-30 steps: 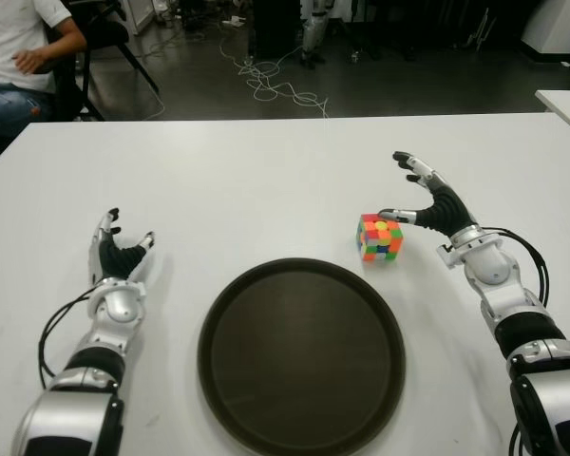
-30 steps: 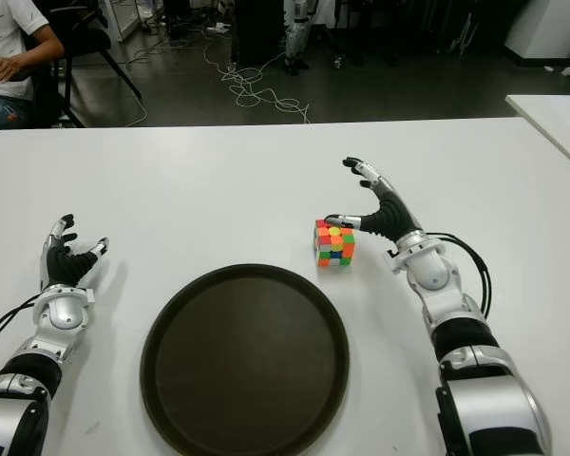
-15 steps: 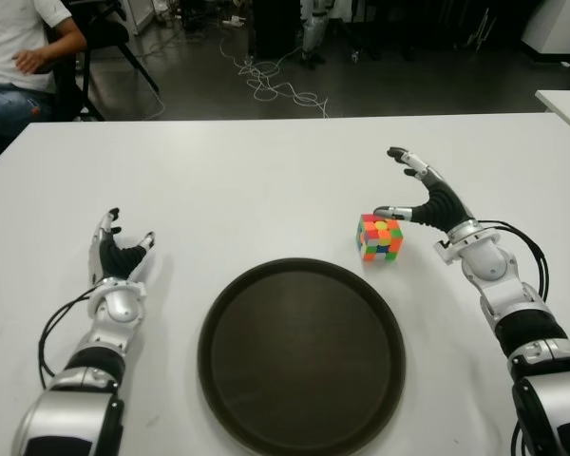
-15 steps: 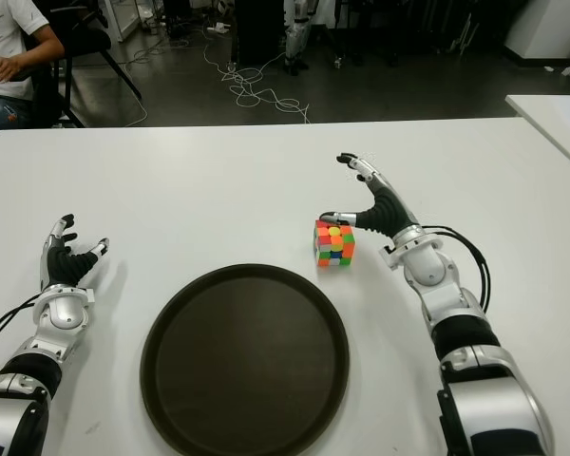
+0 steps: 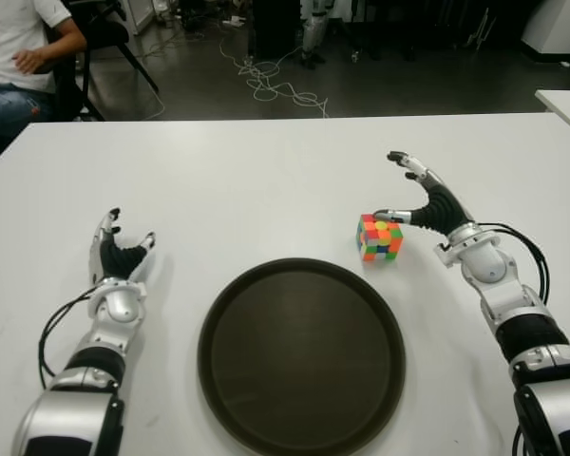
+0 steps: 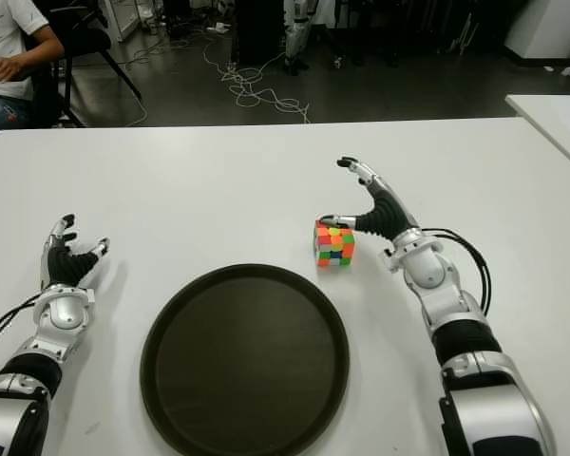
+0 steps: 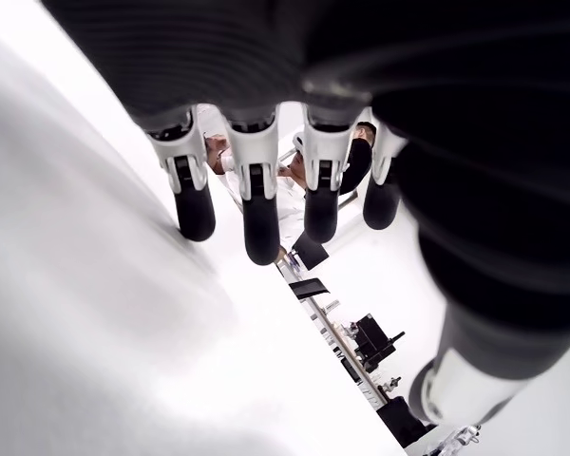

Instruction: Pick up the Rubik's Cube and put it in the plate

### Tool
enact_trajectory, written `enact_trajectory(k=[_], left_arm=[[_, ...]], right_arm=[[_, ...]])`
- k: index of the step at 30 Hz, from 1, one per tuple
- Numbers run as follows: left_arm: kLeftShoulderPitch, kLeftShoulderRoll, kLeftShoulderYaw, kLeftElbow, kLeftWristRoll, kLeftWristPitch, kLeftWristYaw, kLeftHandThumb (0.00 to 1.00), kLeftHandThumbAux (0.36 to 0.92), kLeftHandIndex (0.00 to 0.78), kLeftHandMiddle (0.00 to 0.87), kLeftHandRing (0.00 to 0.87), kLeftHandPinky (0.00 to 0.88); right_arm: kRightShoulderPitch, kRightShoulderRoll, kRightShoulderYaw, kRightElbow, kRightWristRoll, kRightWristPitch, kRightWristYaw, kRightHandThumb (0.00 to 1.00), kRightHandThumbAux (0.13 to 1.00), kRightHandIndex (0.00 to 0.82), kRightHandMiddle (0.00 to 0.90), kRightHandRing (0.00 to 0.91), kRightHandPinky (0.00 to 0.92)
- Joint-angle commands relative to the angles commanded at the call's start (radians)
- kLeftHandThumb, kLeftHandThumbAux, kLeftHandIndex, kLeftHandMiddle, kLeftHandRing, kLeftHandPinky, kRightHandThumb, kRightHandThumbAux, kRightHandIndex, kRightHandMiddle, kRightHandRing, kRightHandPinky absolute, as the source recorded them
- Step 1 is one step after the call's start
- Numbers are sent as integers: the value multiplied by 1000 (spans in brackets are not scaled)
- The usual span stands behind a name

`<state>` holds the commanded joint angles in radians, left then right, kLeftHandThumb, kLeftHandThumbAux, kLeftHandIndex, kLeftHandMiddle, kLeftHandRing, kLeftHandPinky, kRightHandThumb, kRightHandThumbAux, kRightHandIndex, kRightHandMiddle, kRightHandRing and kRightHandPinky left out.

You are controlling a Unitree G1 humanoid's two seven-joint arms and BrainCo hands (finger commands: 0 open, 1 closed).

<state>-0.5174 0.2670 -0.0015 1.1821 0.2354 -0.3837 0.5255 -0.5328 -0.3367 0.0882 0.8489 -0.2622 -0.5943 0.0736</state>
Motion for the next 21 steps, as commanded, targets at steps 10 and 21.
enact_trajectory(k=[10,21], left_arm=[[-2,-4,-2,0,2,3,4,125,737,90,150,163,196],[3,-10,0,-9,-1,-5,5,138,743,96,171,182,207]], right_arm=[[0,-14,8,-5,-23,9,-14,0,637,131,42,51,112],[2,-48,33,-37,-74,17,-33,0,627,133,54,90,176]])
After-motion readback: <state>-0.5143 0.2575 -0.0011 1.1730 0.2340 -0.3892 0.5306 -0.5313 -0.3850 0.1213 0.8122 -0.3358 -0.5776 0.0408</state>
